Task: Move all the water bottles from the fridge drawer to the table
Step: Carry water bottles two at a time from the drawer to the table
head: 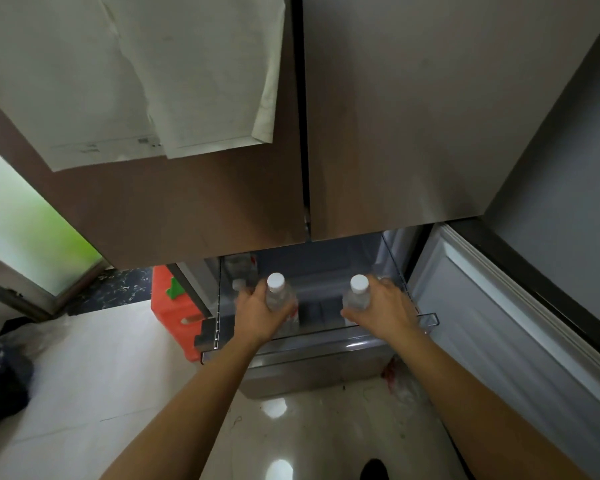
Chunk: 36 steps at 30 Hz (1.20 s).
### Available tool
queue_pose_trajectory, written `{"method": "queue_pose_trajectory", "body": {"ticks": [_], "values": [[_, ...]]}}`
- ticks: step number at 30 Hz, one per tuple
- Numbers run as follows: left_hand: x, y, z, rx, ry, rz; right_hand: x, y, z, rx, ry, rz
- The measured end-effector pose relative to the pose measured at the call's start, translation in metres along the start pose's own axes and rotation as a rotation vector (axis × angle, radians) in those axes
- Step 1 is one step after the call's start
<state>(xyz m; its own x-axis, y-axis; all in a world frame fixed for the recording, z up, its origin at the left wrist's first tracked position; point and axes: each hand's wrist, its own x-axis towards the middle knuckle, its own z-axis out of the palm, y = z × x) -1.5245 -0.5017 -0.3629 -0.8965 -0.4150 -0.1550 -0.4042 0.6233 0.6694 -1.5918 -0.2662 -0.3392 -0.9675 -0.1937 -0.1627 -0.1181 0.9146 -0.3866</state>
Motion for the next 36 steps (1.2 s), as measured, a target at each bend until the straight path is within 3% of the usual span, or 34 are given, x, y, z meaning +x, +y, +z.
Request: {"method": "queue_pose_trajectory", "body": {"ticks": [3,8,15,19,25,36], "values": [[-0.003,0.001,0.013,0.004,-0.053,-0.052,0.004,0.003,0.008,-0.002,-0.084,0.033],[-0.008,0.006,0.025,-0.064,0.088,-0.021,0.015,0.009,0.009,0.236,-0.230,0.101],[-0.031,0.005,-0.004,-0.269,0.240,0.056,0.002,-0.003,0.001,0.379,-0.094,0.034],[-0.046,0.016,-0.036,-0.295,0.263,0.150,-0.011,-0.024,-0.012,0.470,-0.007,-0.096],[-0.083,0.009,-0.078,-0.253,0.390,0.180,-0.036,-0.068,-0.025,0.398,0.025,-0.336],[-0.196,-0.006,-0.144,-0.108,0.872,-0.053,-0.079,-0.164,-0.012,0.469,-0.028,-0.832]]}}
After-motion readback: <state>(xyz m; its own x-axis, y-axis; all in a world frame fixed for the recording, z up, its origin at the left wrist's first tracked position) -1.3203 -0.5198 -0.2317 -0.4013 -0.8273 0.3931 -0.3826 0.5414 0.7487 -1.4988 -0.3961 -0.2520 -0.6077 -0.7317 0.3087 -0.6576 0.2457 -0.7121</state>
